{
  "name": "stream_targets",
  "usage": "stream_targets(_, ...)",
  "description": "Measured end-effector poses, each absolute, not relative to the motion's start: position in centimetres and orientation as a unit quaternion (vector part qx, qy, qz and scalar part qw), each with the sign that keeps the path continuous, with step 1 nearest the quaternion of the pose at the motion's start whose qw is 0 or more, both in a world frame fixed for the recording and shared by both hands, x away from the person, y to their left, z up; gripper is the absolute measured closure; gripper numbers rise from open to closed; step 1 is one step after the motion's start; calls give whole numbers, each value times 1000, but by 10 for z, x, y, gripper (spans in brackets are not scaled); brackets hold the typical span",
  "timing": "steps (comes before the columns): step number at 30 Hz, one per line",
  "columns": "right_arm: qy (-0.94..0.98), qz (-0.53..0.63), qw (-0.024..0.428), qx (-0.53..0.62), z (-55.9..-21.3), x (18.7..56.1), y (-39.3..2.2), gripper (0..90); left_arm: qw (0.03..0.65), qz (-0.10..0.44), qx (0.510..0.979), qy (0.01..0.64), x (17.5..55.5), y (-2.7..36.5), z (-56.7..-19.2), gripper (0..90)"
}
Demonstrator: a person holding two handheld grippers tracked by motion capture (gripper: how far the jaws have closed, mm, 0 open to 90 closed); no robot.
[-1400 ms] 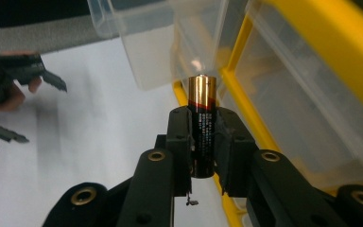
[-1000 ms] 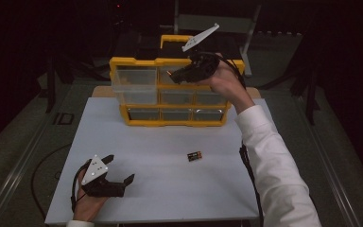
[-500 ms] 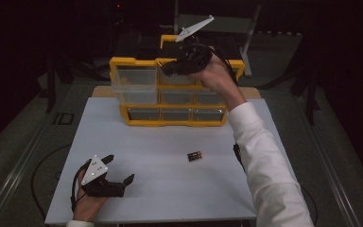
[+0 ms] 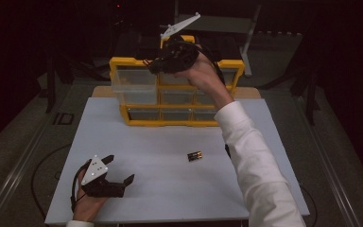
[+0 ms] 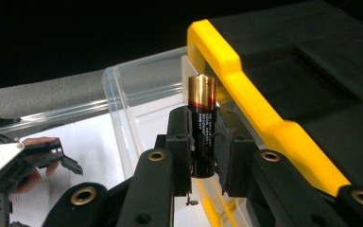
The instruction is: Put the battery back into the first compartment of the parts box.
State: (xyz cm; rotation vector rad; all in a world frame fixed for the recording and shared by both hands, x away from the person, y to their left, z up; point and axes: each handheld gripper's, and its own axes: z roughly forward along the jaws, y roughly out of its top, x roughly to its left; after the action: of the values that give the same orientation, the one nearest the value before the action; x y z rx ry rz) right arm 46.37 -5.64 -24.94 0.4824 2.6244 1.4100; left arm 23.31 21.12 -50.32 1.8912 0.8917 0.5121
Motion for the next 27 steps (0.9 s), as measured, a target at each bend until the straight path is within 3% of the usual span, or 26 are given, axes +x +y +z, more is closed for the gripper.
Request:
stream_targets(9, 873, 461, 54, 151, -254, 463, -41, 766, 476, 209, 773, 364, 233, 212, -503, 1)
stream_targets(10, 872, 462, 52, 149, -254, 463, -41, 718, 476, 209, 773, 365, 233, 212, -503, 1)
stream_targets(12, 869, 469, 49, 148, -254, 462, -42, 424, 476, 209, 772, 366, 233, 213, -503, 1)
stream_targets(13, 867, 472, 51, 152, -254, 463, -42, 366, 476, 209, 772, 366, 233, 213, -503, 1)
stream_targets(17, 869, 470, 53, 147, -252, 462, -49, 316, 476, 209, 773, 365, 233, 212, -503, 1)
stream_targets(23, 879, 448, 70, 150, -251, 457, -58, 139, 475, 208, 773, 365, 233, 211, -503, 1)
stream_targets(27, 885, 434, 80, 148, -252, 454, -65, 119, 475, 208, 773, 365, 233, 211, -504, 1)
